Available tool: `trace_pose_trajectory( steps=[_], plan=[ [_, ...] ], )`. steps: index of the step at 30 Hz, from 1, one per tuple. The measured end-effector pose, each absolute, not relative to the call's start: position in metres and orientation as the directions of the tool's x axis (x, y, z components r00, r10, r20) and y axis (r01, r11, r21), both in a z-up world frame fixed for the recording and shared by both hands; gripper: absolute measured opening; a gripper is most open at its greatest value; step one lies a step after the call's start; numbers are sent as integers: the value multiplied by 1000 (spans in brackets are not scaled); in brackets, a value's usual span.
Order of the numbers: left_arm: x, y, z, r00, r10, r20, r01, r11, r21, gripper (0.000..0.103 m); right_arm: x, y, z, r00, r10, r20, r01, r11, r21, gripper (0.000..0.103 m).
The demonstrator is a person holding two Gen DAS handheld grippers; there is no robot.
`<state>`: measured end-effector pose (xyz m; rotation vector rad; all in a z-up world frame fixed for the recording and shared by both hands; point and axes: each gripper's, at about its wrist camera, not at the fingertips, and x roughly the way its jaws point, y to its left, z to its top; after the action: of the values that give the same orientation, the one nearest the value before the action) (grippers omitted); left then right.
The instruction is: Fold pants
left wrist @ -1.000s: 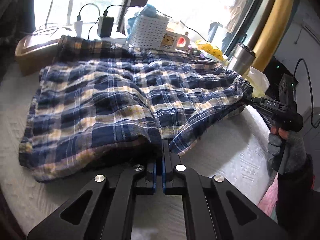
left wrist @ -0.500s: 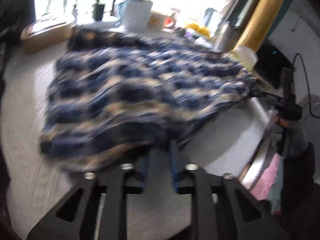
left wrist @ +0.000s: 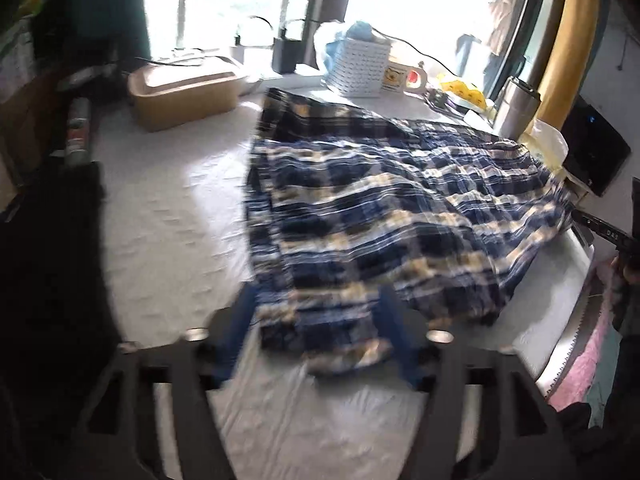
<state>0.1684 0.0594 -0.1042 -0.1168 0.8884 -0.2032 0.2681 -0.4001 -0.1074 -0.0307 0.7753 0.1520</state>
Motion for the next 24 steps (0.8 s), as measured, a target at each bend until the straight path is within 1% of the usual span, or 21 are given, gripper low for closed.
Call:
trace_pose_trajectory(
  steps=[2,4,5,7,8,9,10,11,13,18,20,22,23,24],
  plan=[
    [181,55,-118,577,-210,-790,112,978,-179,73,261,-408,-103,727,72,-682,-106,994,-8,56],
    [189,54,-129,546,-195,-815,86,980,-177,73,256,-421,-98,733,60,-678,-75,997,6,57],
    [187,54,-128,568,-188,-801,89,982,-167,73,254,-424,-97,735,50,-676,-66,998,2,57],
    [185,55,-128,568,-186,-802,89,982,-164,71,253,-427,-96,735,35,-677,-56,998,-9,57],
    [183,56,-129,573,-195,-796,89,980,-176,55,252,-427,-96,737,38,-675,-56,998,-5,57],
    [181,56,-129,581,-185,-793,87,982,-165,27,252,-426,-95,740,46,-671,-61,998,0,57],
    [179,56,-129,578,-186,-794,93,982,-163,15,253,-424,-96,741,53,-669,-68,998,4,57],
    [178,57,-129,566,-223,-794,109,975,-196,8,254,-422,-96,742,60,-668,-75,997,6,57],
    [172,56,-127,563,-237,-792,114,971,-209,6,258,-412,-99,737,87,-670,-105,994,14,57],
    [154,67,-106,574,-263,-776,103,963,-250,6,264,-387,-103,734,134,-666,-182,983,-3,57],
    [149,72,-98,579,-248,-777,98,967,-237,6,269,-382,-104,732,150,-665,-200,980,1,57],
    [150,71,-100,555,-220,-802,102,975,-197,6,274,-379,-106,730,163,-664,-210,978,10,57],
    [151,70,-105,540,-201,-817,98,979,-177,7,277,-377,-107,730,173,-661,-216,976,17,57],
    [156,67,-111,519,-189,-834,97,982,-161,10,280,-375,-108,729,186,-659,-225,974,26,57]
  ],
)
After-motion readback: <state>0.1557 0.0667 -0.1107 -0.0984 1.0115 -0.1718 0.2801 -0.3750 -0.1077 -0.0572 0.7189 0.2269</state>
